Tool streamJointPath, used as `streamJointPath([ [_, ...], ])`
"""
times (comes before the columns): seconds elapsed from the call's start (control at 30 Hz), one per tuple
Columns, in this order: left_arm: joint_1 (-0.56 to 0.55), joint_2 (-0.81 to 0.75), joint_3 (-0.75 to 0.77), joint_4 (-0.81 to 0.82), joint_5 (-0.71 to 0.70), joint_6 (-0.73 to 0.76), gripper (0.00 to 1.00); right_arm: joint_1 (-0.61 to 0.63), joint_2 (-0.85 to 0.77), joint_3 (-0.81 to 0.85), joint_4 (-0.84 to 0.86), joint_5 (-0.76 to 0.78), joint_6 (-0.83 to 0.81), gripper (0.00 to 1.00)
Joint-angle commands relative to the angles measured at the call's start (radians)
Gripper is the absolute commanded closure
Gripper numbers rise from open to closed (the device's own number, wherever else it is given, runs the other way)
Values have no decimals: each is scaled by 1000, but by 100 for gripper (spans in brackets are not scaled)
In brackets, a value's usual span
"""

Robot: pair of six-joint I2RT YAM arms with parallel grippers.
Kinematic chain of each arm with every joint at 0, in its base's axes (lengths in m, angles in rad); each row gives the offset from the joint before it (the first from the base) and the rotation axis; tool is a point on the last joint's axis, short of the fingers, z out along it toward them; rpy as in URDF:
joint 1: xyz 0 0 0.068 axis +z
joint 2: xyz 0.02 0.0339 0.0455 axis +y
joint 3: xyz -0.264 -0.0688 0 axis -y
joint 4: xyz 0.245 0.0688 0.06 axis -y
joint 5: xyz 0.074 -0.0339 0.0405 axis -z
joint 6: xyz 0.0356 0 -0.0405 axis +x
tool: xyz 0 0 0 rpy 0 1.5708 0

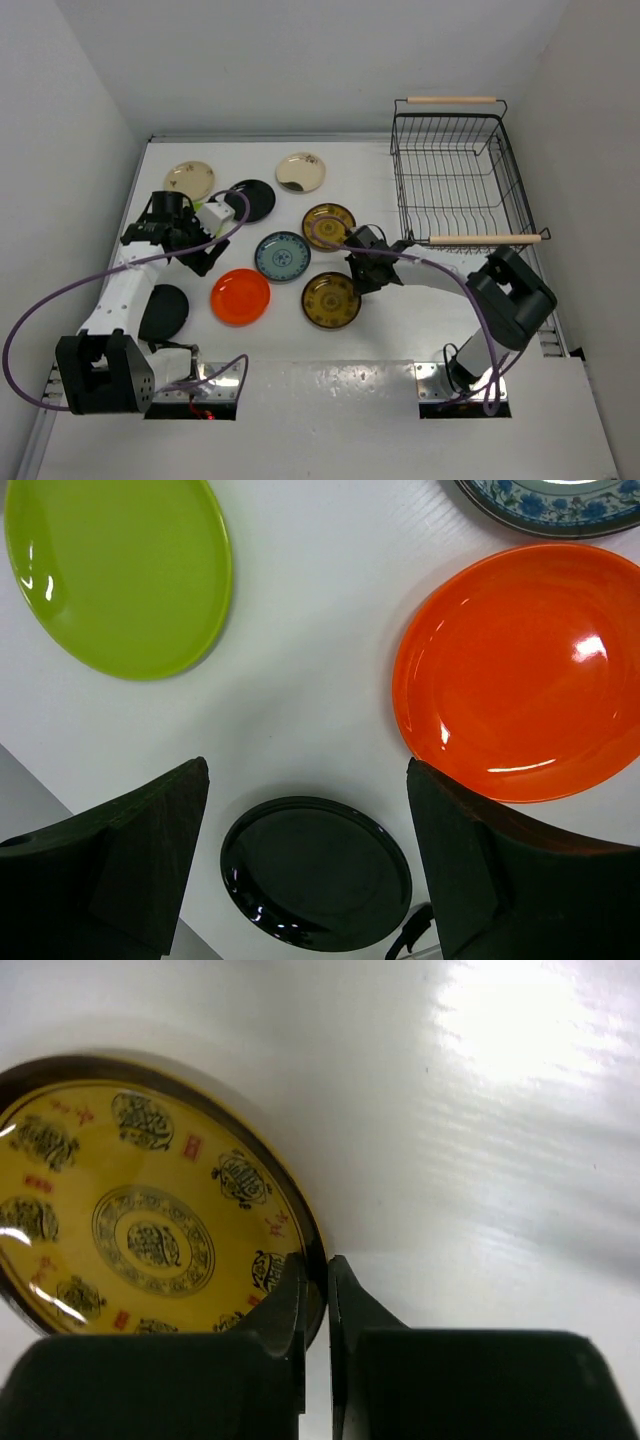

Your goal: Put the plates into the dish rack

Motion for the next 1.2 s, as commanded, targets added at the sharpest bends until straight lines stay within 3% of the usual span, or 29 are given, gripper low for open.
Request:
streamJointPath([
  [0.0, -12, -39, 24, 23, 7, -16, 15, 17, -63, -48, -38, 64, -32, 100],
  [0.23, -12, -17, 58, 23, 16, -16, 15, 36, -252, 83, -99, 12, -218, 100],
  [0.4, -12, 17, 110, 23, 25, -16, 15, -12, -363, 292, -134, -4, -334, 100],
  [0.5, -21, 49, 147, 23, 36, -16, 15, -94, -380, 463, -200, 51, -398, 100],
  [0.53, -21, 69, 158, 23, 36, -16, 15, -172, -377, 487, -219, 94, -414, 100],
  [0.67, -30, 133, 217, 33, 56, -16, 15, -334, -372, 603, -176, 238, -523, 100],
  [0.93, -50, 263, 319, 33, 66, -7, 15, -649, -254, 628, 8, 444, -775, 100],
  [1.17, -59, 377, 389, 42, 57, 2, 15, -761, -179, 467, 266, 565, -994, 100],
])
